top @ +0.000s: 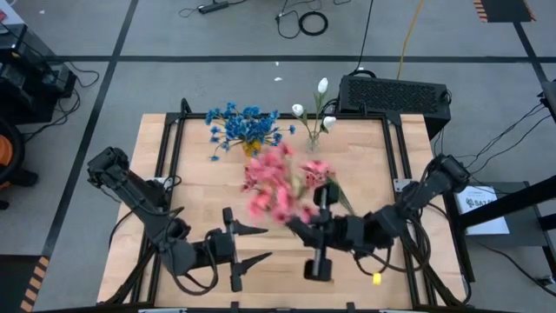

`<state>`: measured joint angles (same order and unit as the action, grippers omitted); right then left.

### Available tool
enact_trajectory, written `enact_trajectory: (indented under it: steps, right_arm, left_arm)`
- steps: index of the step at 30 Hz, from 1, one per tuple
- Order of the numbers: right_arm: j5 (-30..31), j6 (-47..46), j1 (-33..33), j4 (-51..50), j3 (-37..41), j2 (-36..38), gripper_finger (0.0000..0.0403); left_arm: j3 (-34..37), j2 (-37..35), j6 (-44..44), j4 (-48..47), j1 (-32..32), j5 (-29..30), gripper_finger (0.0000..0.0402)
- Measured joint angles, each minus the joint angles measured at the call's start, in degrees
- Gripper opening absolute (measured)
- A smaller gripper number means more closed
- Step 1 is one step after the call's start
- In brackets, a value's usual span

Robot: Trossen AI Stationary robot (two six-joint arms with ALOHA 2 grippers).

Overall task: Sort flowers into vase by color
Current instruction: Put the right pink flowers into the green vase

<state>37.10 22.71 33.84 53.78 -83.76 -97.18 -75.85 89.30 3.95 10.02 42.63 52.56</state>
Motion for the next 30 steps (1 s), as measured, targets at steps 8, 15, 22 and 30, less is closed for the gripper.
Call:
enact_trajectory:
  steps: [8,15,22,30]
  right_arm:
    - [-7.5,-3.4,0.5,17.2,10.4,-1.0,0.0]
    - [-8.9,-2.3,-1.2,24.9,11.3,-4.8,0.0]
    - [-8.4,-1.8,-2.1,25.9,11.3,-5.8,0.0]
    - [-8.4,0.6,-2.0,26.7,11.3,-5.8,0.0]
  left_arm:
    - [0.0,1.6,1.2,4.3,-2.5,-9.9,0.0255]
    - [0.0,4.3,0.2,7.6,-5.4,-10.5,0.0255]
    - [0.0,5.0,1.3,7.1,-7.0,-10.3,0.0255]
    - [0.0,5.1,0.2,6.1,-7.0,-10.2,0.021]
